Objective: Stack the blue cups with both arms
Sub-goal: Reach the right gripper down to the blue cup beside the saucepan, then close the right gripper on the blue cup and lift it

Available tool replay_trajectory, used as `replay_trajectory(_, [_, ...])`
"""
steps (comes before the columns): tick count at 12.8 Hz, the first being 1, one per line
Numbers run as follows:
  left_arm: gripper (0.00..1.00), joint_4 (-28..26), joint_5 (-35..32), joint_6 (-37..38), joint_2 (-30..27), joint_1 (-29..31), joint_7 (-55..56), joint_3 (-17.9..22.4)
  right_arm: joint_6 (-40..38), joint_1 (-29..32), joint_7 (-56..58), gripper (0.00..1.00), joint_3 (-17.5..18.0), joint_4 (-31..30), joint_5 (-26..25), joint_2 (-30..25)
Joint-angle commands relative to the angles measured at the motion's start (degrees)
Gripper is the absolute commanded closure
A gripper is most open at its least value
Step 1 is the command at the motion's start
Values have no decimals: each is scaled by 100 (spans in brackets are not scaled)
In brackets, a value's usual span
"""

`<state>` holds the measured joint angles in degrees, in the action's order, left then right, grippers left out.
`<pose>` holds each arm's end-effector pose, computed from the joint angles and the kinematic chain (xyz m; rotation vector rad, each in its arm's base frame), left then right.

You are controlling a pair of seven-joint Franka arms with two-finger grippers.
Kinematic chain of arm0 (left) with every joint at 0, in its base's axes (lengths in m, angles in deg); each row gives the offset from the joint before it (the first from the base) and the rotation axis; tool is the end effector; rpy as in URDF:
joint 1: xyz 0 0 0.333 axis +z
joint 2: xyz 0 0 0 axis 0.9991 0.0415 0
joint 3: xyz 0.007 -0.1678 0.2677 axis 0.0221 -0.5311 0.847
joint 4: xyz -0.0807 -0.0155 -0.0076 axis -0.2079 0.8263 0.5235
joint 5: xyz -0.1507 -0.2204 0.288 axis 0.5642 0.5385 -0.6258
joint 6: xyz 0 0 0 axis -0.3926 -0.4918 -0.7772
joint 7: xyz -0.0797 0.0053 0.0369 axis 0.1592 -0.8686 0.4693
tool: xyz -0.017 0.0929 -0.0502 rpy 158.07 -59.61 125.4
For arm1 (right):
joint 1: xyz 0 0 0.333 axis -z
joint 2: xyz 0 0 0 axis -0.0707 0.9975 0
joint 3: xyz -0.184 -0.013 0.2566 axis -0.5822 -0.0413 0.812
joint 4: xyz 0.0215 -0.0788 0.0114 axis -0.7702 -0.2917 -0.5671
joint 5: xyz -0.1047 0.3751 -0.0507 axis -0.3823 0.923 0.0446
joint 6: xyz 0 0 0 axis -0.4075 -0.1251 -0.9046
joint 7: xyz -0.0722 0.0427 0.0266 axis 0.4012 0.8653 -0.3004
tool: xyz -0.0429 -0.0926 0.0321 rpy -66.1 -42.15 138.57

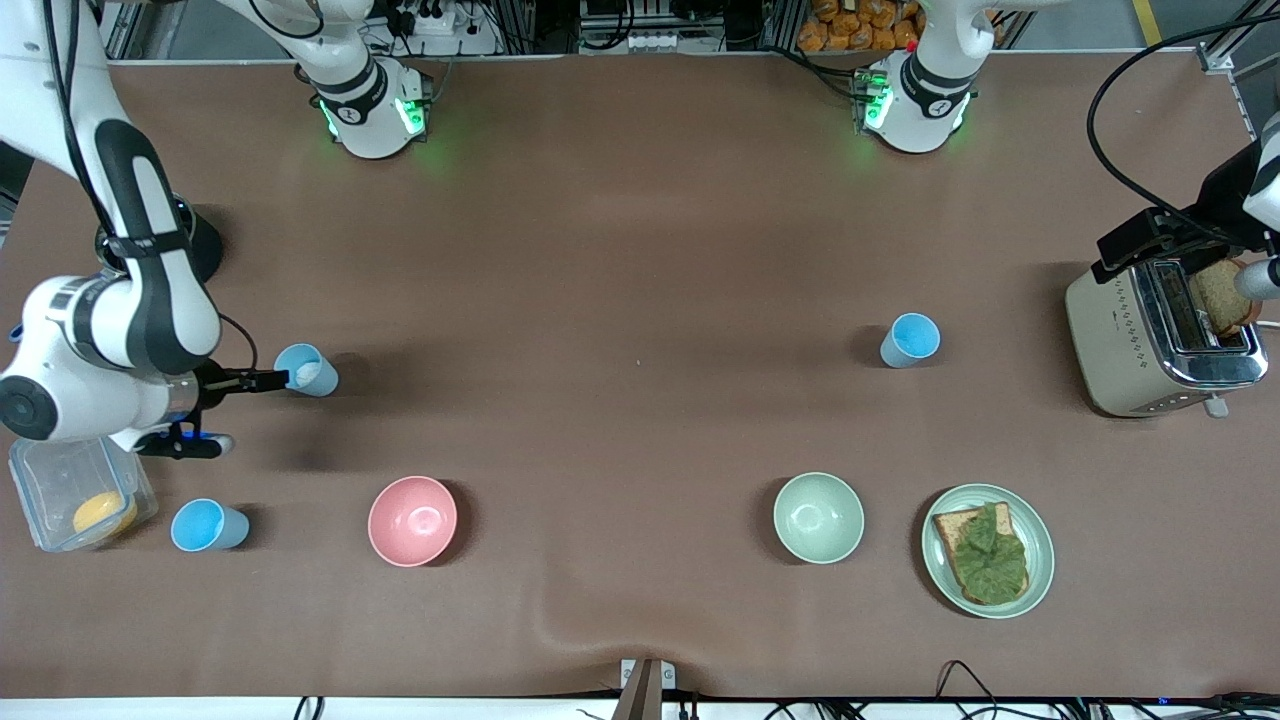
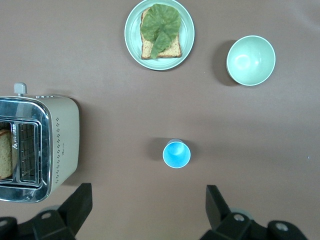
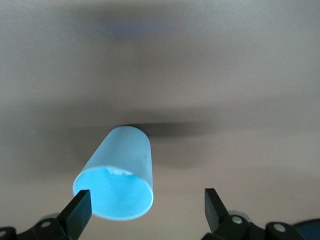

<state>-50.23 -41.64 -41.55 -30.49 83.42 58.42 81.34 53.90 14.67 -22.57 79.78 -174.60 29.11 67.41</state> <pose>0.5618 -0.0309 0.6346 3.1125 0.1692 0.0229 0.6171 -0.0820 0.2475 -3.0184 0.0809 0.6446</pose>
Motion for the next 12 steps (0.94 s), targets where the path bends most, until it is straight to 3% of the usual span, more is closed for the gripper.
replay_trajectory(1, [0, 35, -2, 94, -22, 24, 2, -18, -3, 19, -75, 0, 41, 85, -83, 170])
replay_trajectory(2, [0, 35, -2, 94, -22, 24, -6, -9, -12, 19, -76, 5, 41, 85, -83, 214])
replay_trajectory(4, [0, 35, -2, 94, -22, 15, 2, -18, -56, 19, -67, 58, 41, 76, -83, 232])
replay_trajectory(6, [0, -26, -2, 120, -65, 15, 90, -44, -161, 11, -67, 99, 41, 41, -83, 240])
replay_trajectory(12, [0, -9, -2, 332, -31, -2, -6, -62, -320, -278, -119, 100, 41, 103, -92, 258])
